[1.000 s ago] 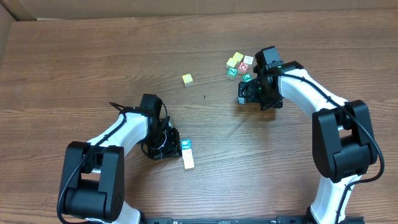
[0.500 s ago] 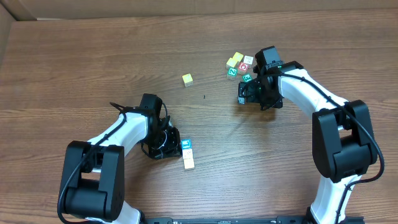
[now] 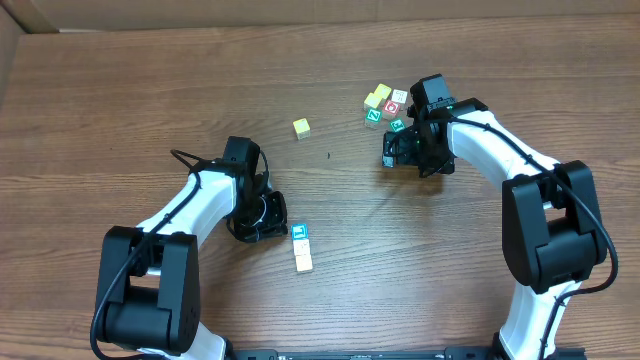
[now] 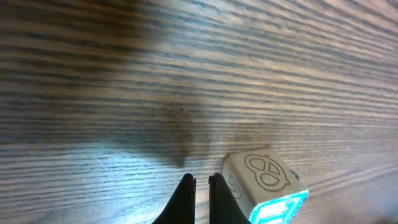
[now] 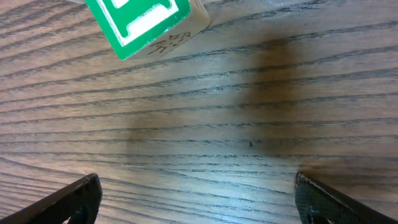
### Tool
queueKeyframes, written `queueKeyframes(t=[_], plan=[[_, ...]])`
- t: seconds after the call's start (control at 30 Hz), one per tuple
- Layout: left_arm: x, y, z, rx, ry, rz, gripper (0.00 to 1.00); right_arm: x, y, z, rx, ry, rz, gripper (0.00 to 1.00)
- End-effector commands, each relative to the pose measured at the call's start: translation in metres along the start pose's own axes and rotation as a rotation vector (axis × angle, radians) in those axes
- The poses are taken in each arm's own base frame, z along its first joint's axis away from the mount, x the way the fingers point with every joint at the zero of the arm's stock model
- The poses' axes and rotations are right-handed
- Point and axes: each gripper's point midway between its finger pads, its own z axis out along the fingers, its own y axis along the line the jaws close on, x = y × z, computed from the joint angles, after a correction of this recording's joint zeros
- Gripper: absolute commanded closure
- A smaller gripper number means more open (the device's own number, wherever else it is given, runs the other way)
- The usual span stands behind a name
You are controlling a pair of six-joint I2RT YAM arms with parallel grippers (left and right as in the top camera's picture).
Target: Flip 3 blocks
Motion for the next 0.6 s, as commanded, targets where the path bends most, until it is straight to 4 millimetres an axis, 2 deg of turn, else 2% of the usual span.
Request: queueKeyframes(t=[0.0, 0.57], plan=[[-0.008, 0.003, -0.002, -0.018, -0.021, -0.016, 0.96, -0.002, -0.001, -0.001, -0.001, -0.006, -0.001, 0.00], [-0.003, -0.009, 0.002, -0.006, -0.011, 0.015, 0.96, -0.002, -0.001, -0.001, -0.001, -0.006, -0.001, 0.00]])
